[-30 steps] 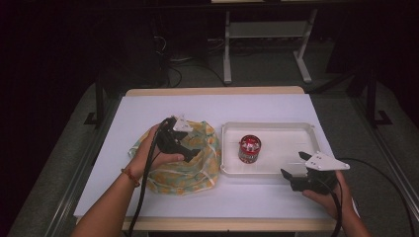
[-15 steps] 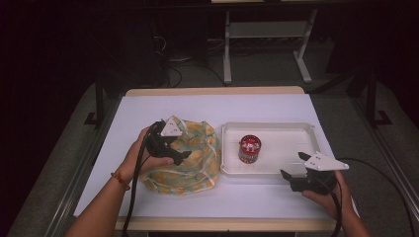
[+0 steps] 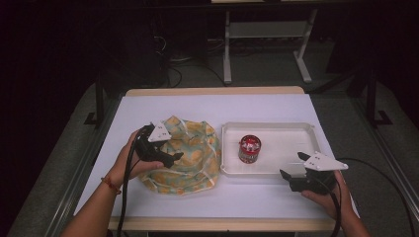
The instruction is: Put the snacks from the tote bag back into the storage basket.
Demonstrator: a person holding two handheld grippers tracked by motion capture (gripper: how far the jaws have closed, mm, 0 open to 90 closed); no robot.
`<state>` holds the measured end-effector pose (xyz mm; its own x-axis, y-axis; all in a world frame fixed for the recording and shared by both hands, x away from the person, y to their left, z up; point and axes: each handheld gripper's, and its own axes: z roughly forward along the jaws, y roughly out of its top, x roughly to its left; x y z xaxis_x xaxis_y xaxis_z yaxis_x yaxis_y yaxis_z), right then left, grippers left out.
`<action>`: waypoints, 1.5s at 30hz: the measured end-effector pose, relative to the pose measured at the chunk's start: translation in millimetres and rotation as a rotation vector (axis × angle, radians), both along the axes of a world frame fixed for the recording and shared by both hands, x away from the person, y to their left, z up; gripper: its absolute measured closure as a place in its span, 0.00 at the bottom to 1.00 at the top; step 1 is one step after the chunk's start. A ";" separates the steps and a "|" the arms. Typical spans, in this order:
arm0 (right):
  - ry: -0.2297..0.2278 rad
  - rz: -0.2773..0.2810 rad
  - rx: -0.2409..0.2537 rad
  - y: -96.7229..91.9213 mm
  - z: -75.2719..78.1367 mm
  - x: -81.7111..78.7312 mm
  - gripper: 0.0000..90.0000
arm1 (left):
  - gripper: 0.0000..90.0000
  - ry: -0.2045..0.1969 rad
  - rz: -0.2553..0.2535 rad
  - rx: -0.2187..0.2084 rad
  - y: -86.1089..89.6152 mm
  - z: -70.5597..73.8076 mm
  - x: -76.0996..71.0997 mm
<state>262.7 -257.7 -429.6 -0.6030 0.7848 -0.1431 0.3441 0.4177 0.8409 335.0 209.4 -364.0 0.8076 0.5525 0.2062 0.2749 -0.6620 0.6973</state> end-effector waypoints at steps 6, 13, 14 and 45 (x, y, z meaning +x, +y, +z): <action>-0.004 0.004 0.003 -0.6 0.8 -0.4 0.17 | 0.19 -0.021 0.012 -0.007 13.2 -1.4 -5.7; -0.003 0.004 0.002 -0.1 0.8 -0.2 0.17 | 0.17 -0.041 0.024 -0.032 29.1 -2.9 -11.1; 0.000 0.005 0.001 0.6 0.1 0.0 0.17 | 0.17 -0.040 0.025 -0.053 35.4 -3.7 -13.2; 0.009 0.011 -0.011 2.8 -1.7 0.5 0.17 | 0.17 -0.049 0.166 -0.136 127.7 -40.5 -36.9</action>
